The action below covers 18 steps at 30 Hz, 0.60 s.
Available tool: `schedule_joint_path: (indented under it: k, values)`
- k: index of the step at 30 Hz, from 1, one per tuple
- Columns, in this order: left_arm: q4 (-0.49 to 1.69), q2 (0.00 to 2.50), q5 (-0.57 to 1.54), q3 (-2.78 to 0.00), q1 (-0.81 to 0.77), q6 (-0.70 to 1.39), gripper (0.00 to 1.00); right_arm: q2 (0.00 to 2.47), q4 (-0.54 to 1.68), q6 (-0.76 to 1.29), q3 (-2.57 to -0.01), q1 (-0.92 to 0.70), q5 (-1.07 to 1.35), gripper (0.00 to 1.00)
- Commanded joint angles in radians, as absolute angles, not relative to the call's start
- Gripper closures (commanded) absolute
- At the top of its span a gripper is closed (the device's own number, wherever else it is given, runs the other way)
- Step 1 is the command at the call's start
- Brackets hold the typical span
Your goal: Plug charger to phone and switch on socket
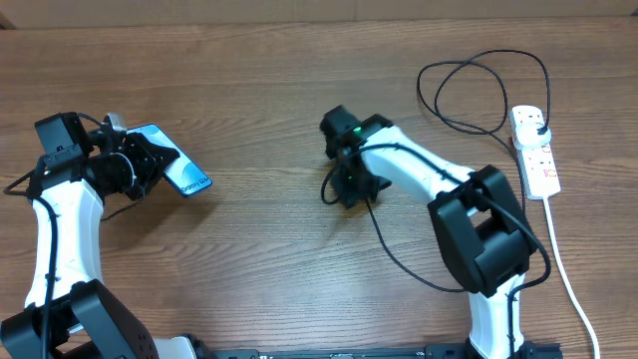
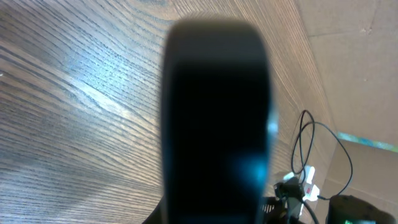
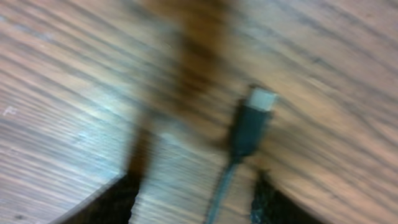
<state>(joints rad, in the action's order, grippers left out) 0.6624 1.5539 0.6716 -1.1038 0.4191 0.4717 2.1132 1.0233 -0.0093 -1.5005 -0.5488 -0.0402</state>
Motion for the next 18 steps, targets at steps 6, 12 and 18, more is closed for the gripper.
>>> schedule_joint_path:
  k: [6, 12, 18]
  values:
    - [0.658, 1.531, 0.669, -1.114, 0.418, 0.475, 0.92, 2.127, 1.029, -0.004, -1.498, -0.473, 0.04, 0.75]
    - [0.658, 1.531, 0.669, -1.114, 0.418, 0.475, 0.93, 2.127, 1.028, -0.009, -1.498, -0.493, 0.039, 0.7]
    - [0.659, 1.531, 0.678, -1.114, 0.418, 0.474, 0.96, 2.127, 1.024, -0.035, -1.498, -0.493, 0.054, 0.76]
